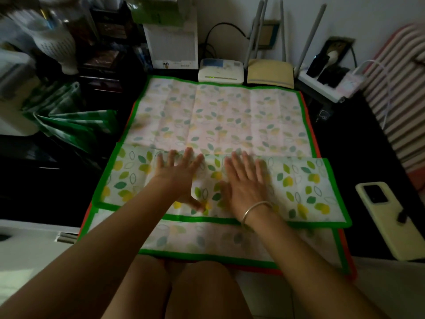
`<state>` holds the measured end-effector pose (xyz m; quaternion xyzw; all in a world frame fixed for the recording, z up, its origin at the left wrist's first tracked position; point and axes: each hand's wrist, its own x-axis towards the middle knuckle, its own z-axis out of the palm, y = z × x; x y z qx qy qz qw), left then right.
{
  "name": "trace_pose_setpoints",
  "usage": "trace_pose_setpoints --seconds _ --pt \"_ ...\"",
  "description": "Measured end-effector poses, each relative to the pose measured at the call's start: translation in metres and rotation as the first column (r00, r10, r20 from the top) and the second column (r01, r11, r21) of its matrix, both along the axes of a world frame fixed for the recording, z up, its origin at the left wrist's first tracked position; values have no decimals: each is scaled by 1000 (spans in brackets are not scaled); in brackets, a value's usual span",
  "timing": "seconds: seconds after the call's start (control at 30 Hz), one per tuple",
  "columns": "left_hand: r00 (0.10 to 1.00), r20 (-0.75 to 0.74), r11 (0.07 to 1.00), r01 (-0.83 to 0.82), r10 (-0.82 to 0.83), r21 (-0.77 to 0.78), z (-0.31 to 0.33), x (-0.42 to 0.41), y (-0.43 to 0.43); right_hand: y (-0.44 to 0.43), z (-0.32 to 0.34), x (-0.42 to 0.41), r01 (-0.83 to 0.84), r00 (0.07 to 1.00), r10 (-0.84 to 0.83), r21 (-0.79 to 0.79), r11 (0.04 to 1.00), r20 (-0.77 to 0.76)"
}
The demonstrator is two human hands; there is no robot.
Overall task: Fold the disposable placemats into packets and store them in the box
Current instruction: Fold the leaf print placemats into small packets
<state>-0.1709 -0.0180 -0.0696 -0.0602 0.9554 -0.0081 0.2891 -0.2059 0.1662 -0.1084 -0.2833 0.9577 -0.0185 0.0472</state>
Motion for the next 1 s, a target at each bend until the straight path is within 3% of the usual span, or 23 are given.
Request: trace_pose_setpoints --seconds 0.17,0.3,0.37,0.47,0.53,0.57,0.63,0.73,0.77,0.9,1.0 --pt "976 -192 989 -77 100 125 -24 29 -32 1 -16 3 -10 1000 10 3 1000 17" --pt "797 -378 879 -389 471 275 -40 45 -58 -1 -15 4 -6 1000 6 3 1000 12" --pt "749 -430 864 -433 504 258 -42 44 -54 -2 -14 5 -4 1000 4 12 1000 17" --pt "729 -608 945 -298 315 132 -36 46 -38 -3 -14 6 4 1000 -4 9 1000 4" --pt "651 -754 991 18 90 134 -24 51 -21 -3 -14 5 6 1000 -6 11 1000 3" --pt "616 -787 968 206 -16 142 -20 55 -9 -3 -15 5 5 1000 -5 13 1000 2" --pt "592 -771 884 460 -233 86 -15 63 10 -2 -15 6 2 1000 -2 23 1000 -6" --pt "631 -700 857 512 -335 50 -10 66 16 -1 -16 5 -6 1000 6 39 999 4" --pt "607 -692 836 548 -392 7 -11 65 14 0 -15 2 -9 1000 8 19 1000 21" --pt "493 -657 715 692 -571 -102 -14 68 8 4 -9 -9 18 990 26 -304 953 140" --pt "430 -632 668 718 -645 -194 -16 72 11 12 0 -7 102 978 38 -624 775 207"
